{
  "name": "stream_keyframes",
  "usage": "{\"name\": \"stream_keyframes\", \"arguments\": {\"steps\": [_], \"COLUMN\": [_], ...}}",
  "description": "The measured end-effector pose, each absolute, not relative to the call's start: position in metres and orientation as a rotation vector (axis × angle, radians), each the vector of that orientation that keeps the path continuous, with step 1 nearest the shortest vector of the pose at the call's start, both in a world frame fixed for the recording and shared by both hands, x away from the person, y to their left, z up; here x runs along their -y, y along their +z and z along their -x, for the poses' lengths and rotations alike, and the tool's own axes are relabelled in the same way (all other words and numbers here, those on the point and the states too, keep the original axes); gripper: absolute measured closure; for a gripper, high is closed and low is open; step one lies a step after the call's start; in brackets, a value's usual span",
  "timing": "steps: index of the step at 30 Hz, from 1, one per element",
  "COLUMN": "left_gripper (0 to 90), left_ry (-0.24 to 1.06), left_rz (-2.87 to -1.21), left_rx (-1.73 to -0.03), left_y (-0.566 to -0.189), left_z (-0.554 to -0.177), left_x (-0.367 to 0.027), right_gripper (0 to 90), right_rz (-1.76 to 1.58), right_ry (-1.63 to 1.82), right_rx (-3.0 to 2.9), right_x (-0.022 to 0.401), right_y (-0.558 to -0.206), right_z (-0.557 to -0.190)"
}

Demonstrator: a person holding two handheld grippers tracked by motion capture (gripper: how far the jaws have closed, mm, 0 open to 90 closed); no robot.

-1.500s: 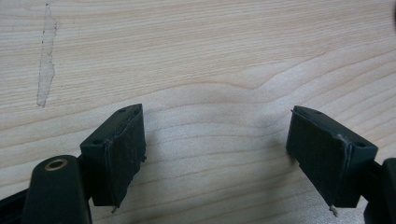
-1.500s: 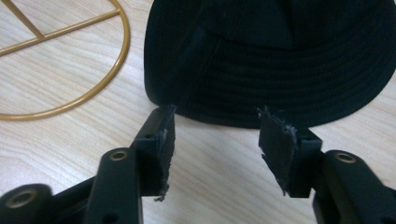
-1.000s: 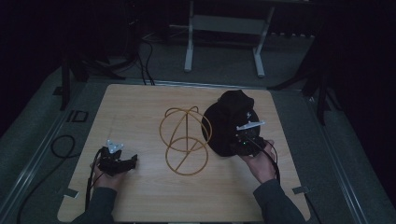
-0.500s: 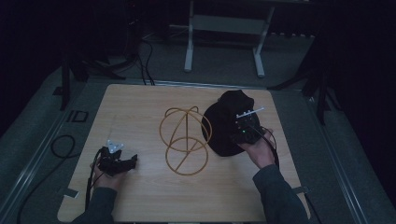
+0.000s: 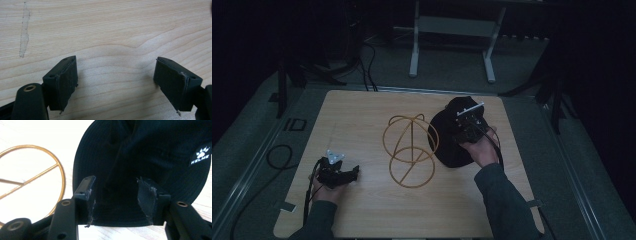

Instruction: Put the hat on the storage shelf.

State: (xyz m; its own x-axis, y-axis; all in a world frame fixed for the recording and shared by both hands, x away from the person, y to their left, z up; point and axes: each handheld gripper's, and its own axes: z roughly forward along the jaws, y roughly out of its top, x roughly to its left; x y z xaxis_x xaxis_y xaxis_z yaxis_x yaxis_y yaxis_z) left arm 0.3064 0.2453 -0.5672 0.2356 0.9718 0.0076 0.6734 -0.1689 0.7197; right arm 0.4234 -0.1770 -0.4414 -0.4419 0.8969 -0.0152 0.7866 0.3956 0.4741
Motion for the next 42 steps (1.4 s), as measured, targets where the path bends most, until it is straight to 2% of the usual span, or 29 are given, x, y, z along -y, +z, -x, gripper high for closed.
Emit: {"name": "stream_keyframes", "arguments": {"steps": [9, 20, 36, 38, 42], "left_gripper": [19.5, 19.1, 18.9, 18.8, 18.8], "left_ry": [0.647, 0.646, 0.645, 0.645, 0.645], "left_rz": [-1.92, -1.922, -1.923, -1.923, -1.924], "left_rx": [-1.501, -1.499, -1.498, -1.499, -1.499], "left_y": [-0.567, -0.567, -0.567, -0.567, -0.567], "left_z": [-0.307, -0.307, -0.307, -0.307, -0.307], "left_x": [-0.245, -0.245, -0.245, -0.245, -0.245], "right_gripper": [50.7, 50.7, 75.1, 73.8, 64.4], "right_rz": [-1.523, -1.678, -1.822, -1.815, -1.834], "right_ry": [0.503, 0.422, 0.308, 0.261, 0.234], "right_rx": [-2.364, -2.33, -2.405, -2.43, -2.43], "right_x": [0.16, 0.152, 0.182, 0.181, 0.176], "right_y": [-0.428, -0.428, -0.431, -0.431, -0.434], "right_z": [-0.446, -0.468, -0.476, -0.476, -0.479]}}
